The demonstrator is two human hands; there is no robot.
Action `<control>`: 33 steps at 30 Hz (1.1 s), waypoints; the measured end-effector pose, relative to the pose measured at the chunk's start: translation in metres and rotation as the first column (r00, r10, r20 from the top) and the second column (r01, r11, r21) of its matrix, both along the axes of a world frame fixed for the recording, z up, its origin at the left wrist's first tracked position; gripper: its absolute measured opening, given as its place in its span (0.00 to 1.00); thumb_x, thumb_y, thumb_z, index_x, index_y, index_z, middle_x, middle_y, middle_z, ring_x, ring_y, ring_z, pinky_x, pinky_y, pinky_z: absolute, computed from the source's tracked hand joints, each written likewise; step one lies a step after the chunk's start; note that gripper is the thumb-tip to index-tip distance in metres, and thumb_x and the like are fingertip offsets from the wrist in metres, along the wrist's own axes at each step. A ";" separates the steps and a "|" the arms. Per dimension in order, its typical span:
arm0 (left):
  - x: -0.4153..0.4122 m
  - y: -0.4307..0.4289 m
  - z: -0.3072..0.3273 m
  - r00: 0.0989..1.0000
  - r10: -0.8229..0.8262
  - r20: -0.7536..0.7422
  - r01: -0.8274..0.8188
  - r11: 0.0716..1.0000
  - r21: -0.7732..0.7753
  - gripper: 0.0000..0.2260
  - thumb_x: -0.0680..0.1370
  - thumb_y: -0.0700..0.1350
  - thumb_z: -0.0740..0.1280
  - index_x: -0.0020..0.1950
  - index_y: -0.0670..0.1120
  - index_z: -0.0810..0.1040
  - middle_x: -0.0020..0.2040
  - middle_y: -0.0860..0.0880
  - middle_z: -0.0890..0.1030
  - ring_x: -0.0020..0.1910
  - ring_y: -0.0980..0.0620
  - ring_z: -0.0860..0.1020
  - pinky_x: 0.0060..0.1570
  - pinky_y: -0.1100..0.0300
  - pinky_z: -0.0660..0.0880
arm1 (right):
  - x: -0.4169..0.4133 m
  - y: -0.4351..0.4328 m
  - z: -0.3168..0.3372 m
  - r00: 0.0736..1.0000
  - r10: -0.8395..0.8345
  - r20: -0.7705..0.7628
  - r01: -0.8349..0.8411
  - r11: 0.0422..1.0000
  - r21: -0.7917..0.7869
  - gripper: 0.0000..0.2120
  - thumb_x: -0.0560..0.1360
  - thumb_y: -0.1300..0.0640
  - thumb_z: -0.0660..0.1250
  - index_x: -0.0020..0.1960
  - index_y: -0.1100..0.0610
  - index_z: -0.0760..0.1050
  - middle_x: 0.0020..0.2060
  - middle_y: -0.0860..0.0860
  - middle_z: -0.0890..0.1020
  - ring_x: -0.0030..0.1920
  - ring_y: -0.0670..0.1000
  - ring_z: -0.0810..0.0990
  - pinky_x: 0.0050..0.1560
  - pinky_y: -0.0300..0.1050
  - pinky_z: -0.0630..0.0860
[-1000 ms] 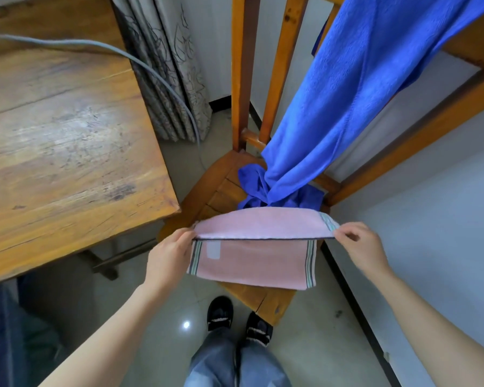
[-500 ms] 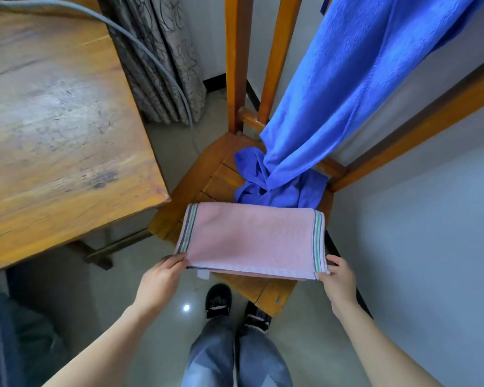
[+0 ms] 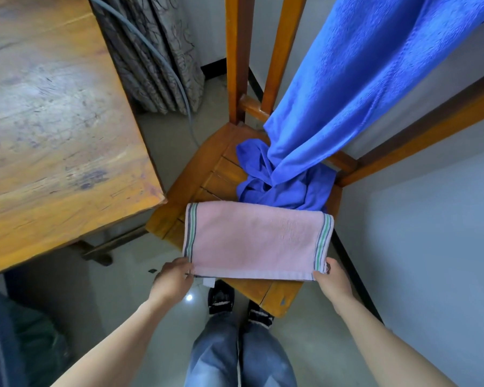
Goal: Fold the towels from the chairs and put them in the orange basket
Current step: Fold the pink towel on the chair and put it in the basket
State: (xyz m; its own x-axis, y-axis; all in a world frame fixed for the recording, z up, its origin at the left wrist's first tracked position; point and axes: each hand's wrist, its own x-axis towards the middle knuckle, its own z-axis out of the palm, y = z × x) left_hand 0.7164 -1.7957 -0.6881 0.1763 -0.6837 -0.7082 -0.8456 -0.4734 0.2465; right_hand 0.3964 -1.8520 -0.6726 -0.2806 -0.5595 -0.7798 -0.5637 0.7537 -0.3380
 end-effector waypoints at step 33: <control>-0.013 0.005 0.012 0.329 0.871 -0.366 -0.838 0.448 0.312 0.02 0.76 0.36 0.65 0.44 0.41 0.75 0.43 0.44 0.74 0.44 0.46 0.73 0.50 0.53 0.72 | -0.049 -0.019 0.013 0.936 -0.302 0.179 0.315 0.948 -0.052 0.13 0.71 0.63 0.68 0.47 0.74 0.74 0.43 0.66 0.79 0.42 0.53 0.72 0.46 0.44 0.65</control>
